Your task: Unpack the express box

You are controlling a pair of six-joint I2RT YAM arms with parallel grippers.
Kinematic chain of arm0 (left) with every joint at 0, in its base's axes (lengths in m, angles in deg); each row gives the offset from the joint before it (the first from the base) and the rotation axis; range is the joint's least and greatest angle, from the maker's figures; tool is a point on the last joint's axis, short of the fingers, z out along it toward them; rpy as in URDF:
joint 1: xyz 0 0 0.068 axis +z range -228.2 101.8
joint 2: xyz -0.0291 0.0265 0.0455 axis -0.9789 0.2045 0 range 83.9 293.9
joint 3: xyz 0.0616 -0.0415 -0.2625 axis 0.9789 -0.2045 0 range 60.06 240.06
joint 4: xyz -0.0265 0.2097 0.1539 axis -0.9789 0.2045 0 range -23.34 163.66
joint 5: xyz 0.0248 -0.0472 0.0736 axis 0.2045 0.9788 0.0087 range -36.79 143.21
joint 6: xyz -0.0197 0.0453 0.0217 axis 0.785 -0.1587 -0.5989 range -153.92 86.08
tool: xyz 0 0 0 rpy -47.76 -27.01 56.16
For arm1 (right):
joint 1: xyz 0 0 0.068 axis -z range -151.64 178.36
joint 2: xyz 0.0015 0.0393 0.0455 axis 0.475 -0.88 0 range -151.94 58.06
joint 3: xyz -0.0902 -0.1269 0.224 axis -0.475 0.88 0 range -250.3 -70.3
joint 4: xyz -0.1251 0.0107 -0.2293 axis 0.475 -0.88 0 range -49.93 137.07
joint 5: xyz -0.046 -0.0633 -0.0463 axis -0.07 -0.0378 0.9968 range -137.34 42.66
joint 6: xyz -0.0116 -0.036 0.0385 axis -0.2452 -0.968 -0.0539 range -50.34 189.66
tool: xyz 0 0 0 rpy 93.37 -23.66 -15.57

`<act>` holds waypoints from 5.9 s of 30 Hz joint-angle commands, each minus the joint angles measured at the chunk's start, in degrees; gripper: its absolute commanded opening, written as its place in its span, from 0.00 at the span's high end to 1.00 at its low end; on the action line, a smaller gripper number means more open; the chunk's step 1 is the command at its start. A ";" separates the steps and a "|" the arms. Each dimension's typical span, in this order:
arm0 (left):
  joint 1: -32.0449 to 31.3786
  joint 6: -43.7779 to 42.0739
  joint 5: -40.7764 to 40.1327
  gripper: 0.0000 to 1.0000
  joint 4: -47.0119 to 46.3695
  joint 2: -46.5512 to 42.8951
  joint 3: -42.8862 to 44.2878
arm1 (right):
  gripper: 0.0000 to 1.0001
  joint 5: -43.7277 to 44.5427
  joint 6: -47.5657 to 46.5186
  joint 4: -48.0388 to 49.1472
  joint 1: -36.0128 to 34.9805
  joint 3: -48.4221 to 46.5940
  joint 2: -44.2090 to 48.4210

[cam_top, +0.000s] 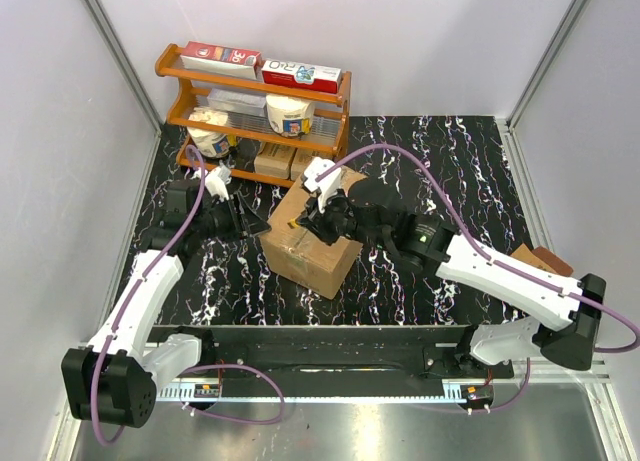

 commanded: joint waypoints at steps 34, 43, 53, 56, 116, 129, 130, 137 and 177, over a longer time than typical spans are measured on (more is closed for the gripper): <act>0.32 -5.56 1.66 1.00 -0.77 5.75 2.94 | 1.00 10.84 -14.47 9.80 -9.72 9.85 -0.47; 0.32 -5.38 0.78 1.00 -0.68 5.13 2.85 | 1.00 10.93 -13.15 6.63 -10.33 11.34 2.25; 0.41 -4.94 1.04 1.00 -0.68 5.05 2.59 | 1.00 10.66 -11.12 4.25 -10.86 11.96 4.89; 0.41 -4.77 1.66 1.00 -0.68 4.69 2.94 | 1.00 12.06 -11.21 6.80 -10.86 10.73 4.36; 0.32 -5.21 -0.28 1.00 0.64 7.24 3.12 | 1.00 12.15 -6.82 -14.90 -11.12 10.29 7.87; 0.32 -4.68 2.44 1.00 0.38 6.80 4.26 | 1.00 14.88 -6.90 -17.10 -11.03 5.38 10.42; 0.41 -4.59 3.49 1.00 0.20 6.45 4.52 | 1.00 14.53 -6.90 -16.84 -11.03 4.76 10.25; 0.41 -3.89 6.75 0.83 -0.86 3.55 5.49 | 1.00 11.72 -7.61 -8.68 -11.12 1.94 7.70; 0.24 3.06 9.66 0.66 -4.20 2.49 -4.53 | 1.00 14.70 -9.72 4.17 -11.03 5.55 -0.47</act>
